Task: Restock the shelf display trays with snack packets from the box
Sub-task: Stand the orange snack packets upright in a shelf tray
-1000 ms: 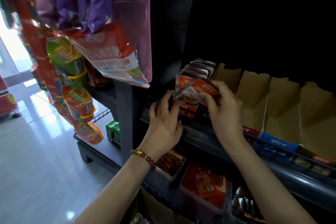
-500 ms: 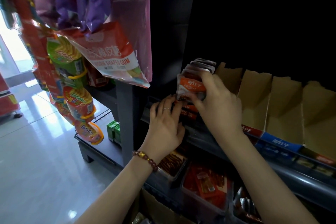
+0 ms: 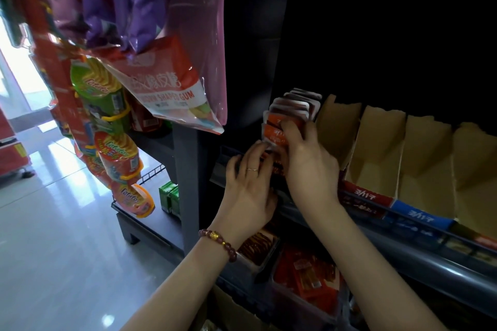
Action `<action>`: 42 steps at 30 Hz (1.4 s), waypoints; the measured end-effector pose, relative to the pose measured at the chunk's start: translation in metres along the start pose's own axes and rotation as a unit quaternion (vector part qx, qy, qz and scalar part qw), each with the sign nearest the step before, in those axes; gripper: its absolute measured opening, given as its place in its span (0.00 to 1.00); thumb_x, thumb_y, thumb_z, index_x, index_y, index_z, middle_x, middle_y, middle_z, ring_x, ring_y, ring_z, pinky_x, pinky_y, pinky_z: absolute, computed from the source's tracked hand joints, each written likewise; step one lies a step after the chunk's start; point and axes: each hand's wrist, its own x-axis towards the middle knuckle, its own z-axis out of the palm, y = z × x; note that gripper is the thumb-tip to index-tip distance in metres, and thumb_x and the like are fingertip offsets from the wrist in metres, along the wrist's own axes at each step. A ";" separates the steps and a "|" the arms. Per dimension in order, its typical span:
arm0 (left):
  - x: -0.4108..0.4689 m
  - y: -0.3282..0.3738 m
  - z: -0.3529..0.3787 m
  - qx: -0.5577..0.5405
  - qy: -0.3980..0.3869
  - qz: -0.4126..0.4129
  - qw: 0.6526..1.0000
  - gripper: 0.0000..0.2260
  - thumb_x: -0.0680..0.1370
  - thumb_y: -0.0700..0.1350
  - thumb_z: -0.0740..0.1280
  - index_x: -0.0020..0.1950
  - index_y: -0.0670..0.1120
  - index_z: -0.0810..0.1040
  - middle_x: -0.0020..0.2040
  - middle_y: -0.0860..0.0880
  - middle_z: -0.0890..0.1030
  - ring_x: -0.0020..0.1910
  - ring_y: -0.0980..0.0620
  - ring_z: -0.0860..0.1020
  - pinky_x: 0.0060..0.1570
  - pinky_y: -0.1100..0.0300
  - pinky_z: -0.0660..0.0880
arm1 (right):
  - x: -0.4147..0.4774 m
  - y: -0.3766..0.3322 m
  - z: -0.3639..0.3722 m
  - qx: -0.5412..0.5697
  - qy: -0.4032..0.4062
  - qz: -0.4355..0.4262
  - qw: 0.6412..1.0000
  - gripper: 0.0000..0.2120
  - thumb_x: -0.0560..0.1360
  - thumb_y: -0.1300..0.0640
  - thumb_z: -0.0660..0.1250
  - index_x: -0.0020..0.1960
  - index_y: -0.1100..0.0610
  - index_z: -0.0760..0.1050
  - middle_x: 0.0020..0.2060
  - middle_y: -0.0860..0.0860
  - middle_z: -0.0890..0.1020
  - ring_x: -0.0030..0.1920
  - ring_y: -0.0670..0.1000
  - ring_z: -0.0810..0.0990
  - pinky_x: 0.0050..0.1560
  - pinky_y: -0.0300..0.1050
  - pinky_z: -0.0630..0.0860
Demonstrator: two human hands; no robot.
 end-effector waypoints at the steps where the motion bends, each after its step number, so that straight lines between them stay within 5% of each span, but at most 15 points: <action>1: 0.000 -0.001 0.000 -0.002 -0.003 0.002 1.000 0.30 0.69 0.49 0.56 0.70 0.39 0.68 0.71 0.40 0.64 0.72 0.46 0.60 0.67 0.52 0.55 | 0.000 0.001 0.001 0.005 0.004 -0.002 1.000 0.18 0.76 0.55 0.67 0.64 0.57 0.70 0.54 0.60 0.75 0.38 0.59 0.80 0.28 0.40 0.63; 5: -0.002 0.000 0.001 -0.045 0.000 0.002 0.999 0.30 0.70 0.44 0.63 0.72 0.41 0.65 0.75 0.43 0.56 0.69 0.45 0.64 0.68 0.52 0.60 | -0.003 0.004 0.001 0.099 0.045 0.013 0.994 0.22 0.77 0.50 0.64 0.67 0.56 0.63 0.56 0.57 0.73 0.41 0.54 0.79 0.26 0.34 0.63; 9: -0.001 0.000 0.001 -0.096 0.005 -0.005 0.995 0.31 0.71 0.40 0.67 0.73 0.44 0.63 0.78 0.46 0.47 0.67 0.44 0.67 0.66 0.48 0.68 | -0.003 0.005 -0.005 0.135 0.071 0.015 0.988 0.26 0.76 0.55 0.66 0.71 0.52 0.60 0.63 0.55 0.67 0.46 0.52 0.79 0.29 0.34 0.69; 14: -0.001 0.001 0.001 -0.101 0.001 0.000 0.995 0.34 0.71 0.42 0.67 0.75 0.47 0.59 0.78 0.48 0.42 0.72 0.45 0.60 0.72 0.54 0.58 | 0.007 0.009 -0.005 0.069 0.030 -0.002 0.997 0.23 0.78 0.56 0.65 0.71 0.51 0.64 0.65 0.54 0.67 0.51 0.55 0.78 0.28 0.38 0.64; 20: 0.000 0.002 0.001 -0.104 -0.010 -0.003 0.995 0.37 0.72 0.43 0.66 0.78 0.48 0.51 0.78 0.49 0.39 0.76 0.52 0.52 0.74 0.54 0.53 | 0.014 0.015 -0.003 0.109 -0.054 -0.008 0.993 0.28 0.79 0.52 0.58 0.76 0.43 0.51 0.69 0.56 0.57 0.61 0.58 0.71 0.42 0.49 0.77; 25: 0.005 -0.002 0.003 -0.089 0.012 -0.017 0.996 0.33 0.72 0.41 0.67 0.76 0.47 0.60 0.79 0.51 0.43 0.76 0.55 0.52 0.74 0.53 0.54 | 0.005 0.015 0.000 0.246 -0.025 -0.010 0.969 0.37 0.80 0.53 0.60 0.75 0.40 0.35 0.64 0.53 0.60 0.49 0.49 0.75 0.35 0.31 0.70; 28: 0.007 -0.004 0.001 -0.092 0.032 -0.020 0.995 0.31 0.71 0.40 0.67 0.73 0.48 0.64 0.78 0.52 0.45 0.73 0.53 0.57 0.71 0.53 0.59 | 0.001 0.015 0.002 0.371 0.012 0.096 0.924 0.41 0.75 0.55 0.69 0.76 0.49 0.45 0.63 0.47 0.59 0.50 0.30 0.66 0.44 0.21 0.67; 31: 0.009 -0.003 0.002 -0.114 0.037 -0.025 0.993 0.28 0.71 0.40 0.68 0.71 0.48 0.67 0.79 0.52 0.45 0.70 0.50 0.62 0.69 0.52 0.63 | 0.005 0.019 0.002 0.427 -0.025 0.146 0.892 0.37 0.74 0.57 0.70 0.76 0.50 0.52 0.64 0.45 0.62 0.59 0.35 0.65 0.56 0.27 0.68; 34: 0.007 0.002 0.005 -0.151 0.026 -0.029 0.988 0.27 0.72 0.38 0.66 0.70 0.48 0.66 0.78 0.54 0.42 0.74 0.54 0.55 0.72 0.56 0.56 | 0.006 0.018 0.004 0.382 -0.041 0.129 0.914 0.30 0.77 0.58 0.65 0.75 0.51 0.56 0.67 0.50 0.65 0.60 0.37 0.66 0.52 0.20 0.66; 36: 0.004 0.005 0.007 -0.190 0.029 -0.032 0.981 0.25 0.72 0.37 0.65 0.68 0.48 0.65 0.78 0.54 0.42 0.74 0.60 0.50 0.72 0.62 0.53 | 0.003 0.014 0.006 0.377 -0.035 0.137 0.915 0.29 0.78 0.58 0.64 0.75 0.52 0.56 0.67 0.50 0.64 0.63 0.44 0.69 0.55 0.26 0.70; 39: 0.005 0.012 0.005 -0.282 0.059 -0.045 0.957 0.18 0.72 0.36 0.61 0.57 0.51 0.61 0.77 0.51 0.50 0.72 0.65 0.56 0.67 0.70 0.60 | 0.000 0.012 0.007 0.379 -0.035 0.147 0.913 0.27 0.78 0.56 0.63 0.74 0.53 0.57 0.67 0.50 0.63 0.66 0.50 0.69 0.65 0.48 0.72; 42: 0.015 0.018 -0.003 -0.387 0.100 -0.116 0.909 0.23 0.74 0.31 0.63 0.60 0.50 0.58 0.69 0.56 0.62 0.65 0.68 0.65 0.58 0.76 0.65 | 0.000 0.011 0.006 0.390 -0.043 0.154 0.907 0.26 0.78 0.56 0.64 0.73 0.54 0.58 0.67 0.50 0.63 0.67 0.49 0.67 0.66 0.47 0.69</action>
